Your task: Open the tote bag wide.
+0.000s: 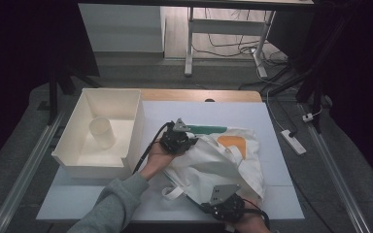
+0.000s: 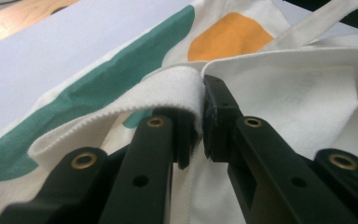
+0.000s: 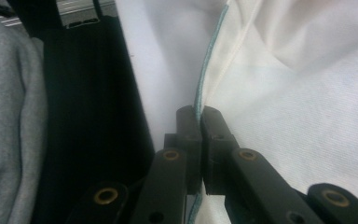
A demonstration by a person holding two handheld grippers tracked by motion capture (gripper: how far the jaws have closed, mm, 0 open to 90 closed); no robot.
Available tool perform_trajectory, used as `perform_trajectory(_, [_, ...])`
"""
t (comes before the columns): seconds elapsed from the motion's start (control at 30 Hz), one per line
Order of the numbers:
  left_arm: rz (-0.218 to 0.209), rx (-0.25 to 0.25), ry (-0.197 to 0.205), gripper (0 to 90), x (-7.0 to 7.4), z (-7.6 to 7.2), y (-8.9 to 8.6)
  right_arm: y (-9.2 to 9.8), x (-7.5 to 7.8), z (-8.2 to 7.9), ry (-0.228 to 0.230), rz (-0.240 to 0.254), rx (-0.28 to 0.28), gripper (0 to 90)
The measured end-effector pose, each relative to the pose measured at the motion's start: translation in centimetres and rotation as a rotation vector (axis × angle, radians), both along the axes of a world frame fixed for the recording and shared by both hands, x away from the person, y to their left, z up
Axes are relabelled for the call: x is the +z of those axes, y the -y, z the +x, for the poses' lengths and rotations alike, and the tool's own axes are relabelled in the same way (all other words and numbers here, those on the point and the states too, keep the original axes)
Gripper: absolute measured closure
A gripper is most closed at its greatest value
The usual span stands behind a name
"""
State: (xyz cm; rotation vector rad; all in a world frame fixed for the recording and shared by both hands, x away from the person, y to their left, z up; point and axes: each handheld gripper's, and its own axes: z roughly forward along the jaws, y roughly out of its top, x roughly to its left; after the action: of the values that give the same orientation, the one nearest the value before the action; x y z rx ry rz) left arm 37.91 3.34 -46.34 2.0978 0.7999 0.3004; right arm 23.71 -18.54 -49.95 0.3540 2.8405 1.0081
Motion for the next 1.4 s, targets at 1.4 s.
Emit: perform_trajectory(1.4, [0.015,-0.044,-0.001,80.5,-0.4,-0.2,-0.1,3.1,6.5,8.3,0.275,-0.075,-0.399,78.4])
